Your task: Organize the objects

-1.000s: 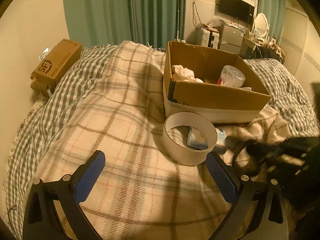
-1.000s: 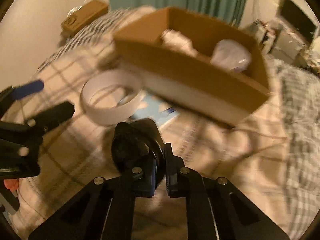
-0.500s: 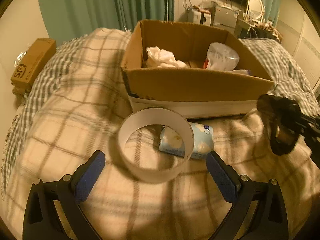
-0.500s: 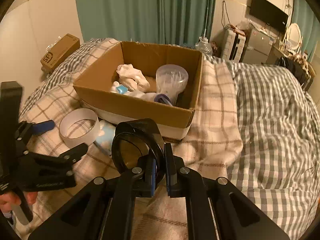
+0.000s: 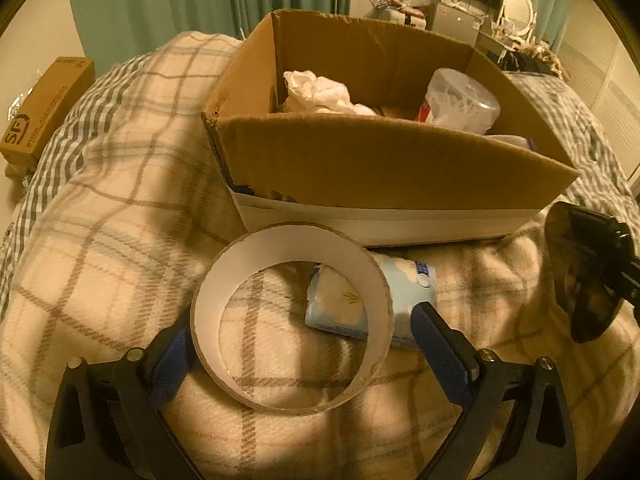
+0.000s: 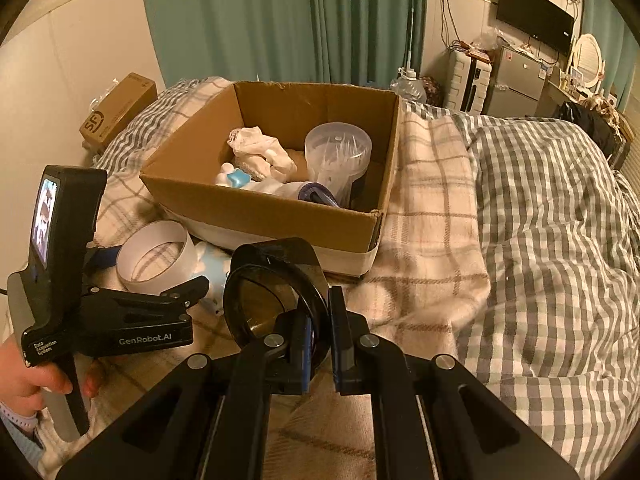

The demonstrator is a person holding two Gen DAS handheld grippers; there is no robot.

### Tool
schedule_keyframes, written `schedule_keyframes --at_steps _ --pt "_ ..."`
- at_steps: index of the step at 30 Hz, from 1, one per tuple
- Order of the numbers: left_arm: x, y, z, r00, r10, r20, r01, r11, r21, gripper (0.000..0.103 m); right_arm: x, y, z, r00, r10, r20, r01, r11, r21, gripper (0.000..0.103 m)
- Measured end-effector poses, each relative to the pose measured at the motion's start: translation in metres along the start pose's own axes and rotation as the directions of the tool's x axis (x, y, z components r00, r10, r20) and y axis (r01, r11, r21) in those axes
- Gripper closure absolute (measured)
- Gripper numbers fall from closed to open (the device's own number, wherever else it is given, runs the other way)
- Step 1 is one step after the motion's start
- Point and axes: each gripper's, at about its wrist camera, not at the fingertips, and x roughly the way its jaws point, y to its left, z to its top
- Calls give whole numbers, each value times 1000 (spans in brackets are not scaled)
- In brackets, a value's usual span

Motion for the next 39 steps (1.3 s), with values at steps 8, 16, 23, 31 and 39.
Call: schedule_keyframes --at_steps 8,16,23,31,39 --pt "-25 4 -7 997 -67 35 68 997 -26 22 -7 2 0 1000 -23 11 23 1000 2 96" --pt "-88 -4 -2 985 -45 169 46 999 1 22 -33 5 1 997 -48 52 48 999 3 96" --pt "-149 -17 25 956 -56 287 44 998 49 22 -93 6 26 981 -92 173 94 996 -3 96" --pt "-198 -27 75 923 -85 375 53 994 94 22 -156 18 85 940 -132 314 151 988 -38 96" --pt "-185 -15 129 905 -67 421 25 994 103 22 -147 11 148 928 -129 349 148 989 -29 96"
